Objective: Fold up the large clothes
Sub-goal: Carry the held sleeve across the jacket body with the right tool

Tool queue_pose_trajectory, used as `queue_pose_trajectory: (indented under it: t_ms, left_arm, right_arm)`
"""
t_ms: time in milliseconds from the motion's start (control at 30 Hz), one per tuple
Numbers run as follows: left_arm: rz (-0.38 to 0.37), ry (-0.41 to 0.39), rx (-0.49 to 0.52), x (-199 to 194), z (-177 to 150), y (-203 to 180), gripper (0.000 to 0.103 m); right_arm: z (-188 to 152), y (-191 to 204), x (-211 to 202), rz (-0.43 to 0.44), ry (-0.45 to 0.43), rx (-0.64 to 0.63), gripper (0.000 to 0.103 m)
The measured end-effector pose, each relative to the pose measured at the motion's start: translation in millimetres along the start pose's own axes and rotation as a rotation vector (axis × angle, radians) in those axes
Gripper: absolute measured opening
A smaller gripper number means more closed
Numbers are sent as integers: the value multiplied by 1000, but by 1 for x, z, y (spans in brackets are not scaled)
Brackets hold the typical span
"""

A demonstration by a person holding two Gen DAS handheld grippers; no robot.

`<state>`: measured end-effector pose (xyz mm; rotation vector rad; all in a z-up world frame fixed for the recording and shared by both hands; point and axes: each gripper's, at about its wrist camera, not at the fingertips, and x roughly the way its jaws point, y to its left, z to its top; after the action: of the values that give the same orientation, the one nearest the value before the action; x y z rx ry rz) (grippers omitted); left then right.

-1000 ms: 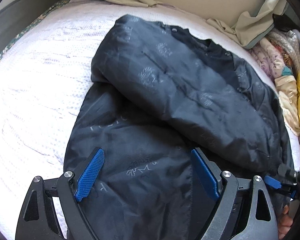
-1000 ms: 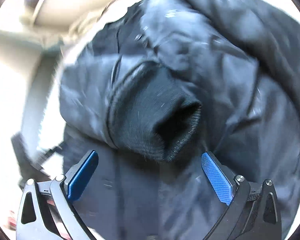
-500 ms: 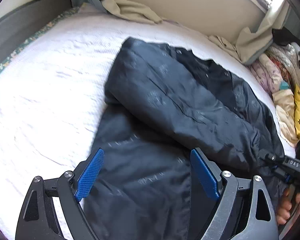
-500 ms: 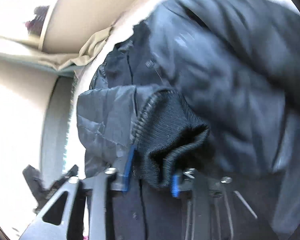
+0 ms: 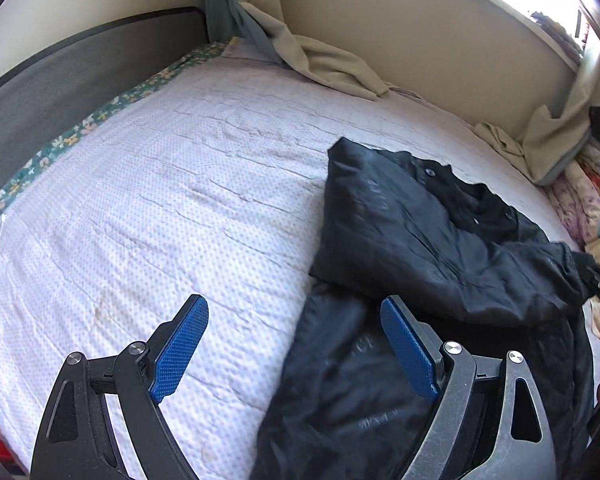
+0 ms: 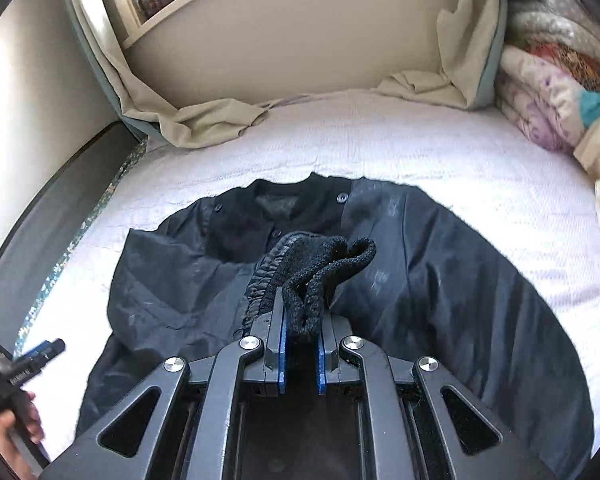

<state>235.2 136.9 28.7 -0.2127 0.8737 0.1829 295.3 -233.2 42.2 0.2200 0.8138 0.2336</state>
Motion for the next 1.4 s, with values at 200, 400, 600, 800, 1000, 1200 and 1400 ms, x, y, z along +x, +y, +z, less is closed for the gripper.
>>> queue_pose_trajectory:
  t_ms: [200, 400, 600, 800, 1000, 1200, 1400]
  left_arm:
    - [31, -29, 170, 14, 27, -37, 89]
    - [-25, -34, 256, 44, 24, -64, 89]
    - [-4, 41, 304, 82, 13, -67, 89]
    - [-49, 25, 255, 74, 19, -60, 87]
    - [-49, -27, 265, 67, 23, -61, 85]
    - [-48, 116, 197, 109, 17, -45, 74]
    - [-32, 156, 190, 123, 13, -44, 74]
  right_arm:
    - [13, 3, 3, -48, -46, -58, 6]
    - [20, 9, 6, -118, -102, -111, 6]
    - [-8, -23, 57, -211, 59, -37, 7]
    - [-1, -35, 30, -169, 60, 94, 50]
    - [7, -1, -13, -267, -94, -58, 29]
    - [-16, 15, 40, -120, 83, -76, 9]
    - [-37, -9, 83, -141, 194, -3, 8]
